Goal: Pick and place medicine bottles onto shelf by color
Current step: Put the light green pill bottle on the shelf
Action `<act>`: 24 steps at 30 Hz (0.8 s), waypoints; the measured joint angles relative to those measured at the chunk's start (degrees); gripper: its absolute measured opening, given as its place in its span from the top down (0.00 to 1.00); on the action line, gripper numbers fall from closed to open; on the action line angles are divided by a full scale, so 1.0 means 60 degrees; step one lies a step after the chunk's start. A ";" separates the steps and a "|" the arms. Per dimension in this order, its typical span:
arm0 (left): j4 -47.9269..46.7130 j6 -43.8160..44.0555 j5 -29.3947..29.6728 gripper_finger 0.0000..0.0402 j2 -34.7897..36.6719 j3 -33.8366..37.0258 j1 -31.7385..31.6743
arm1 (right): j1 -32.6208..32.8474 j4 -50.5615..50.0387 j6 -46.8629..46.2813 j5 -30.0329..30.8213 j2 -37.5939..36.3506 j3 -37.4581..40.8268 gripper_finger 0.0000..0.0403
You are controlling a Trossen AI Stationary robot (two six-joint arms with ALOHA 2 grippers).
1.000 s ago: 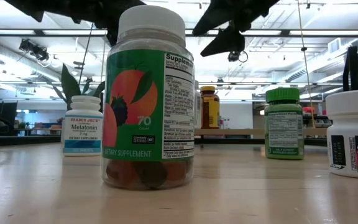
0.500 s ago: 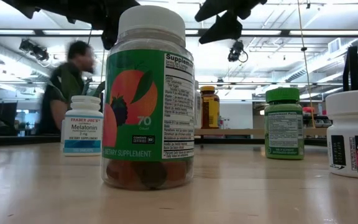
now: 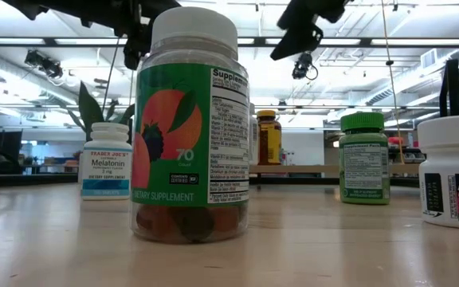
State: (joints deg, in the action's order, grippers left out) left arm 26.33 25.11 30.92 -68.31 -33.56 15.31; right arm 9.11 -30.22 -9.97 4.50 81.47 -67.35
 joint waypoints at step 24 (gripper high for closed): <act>0.0003 -0.0143 0.1690 0.57 0.0004 0.0000 0.0353 | -0.0840 -0.3577 0.0735 -0.0263 0.0635 -0.2483 0.09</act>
State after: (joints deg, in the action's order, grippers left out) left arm 26.34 24.25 41.05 -68.29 -33.56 17.43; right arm 4.07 -51.68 -5.55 2.92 85.28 -82.25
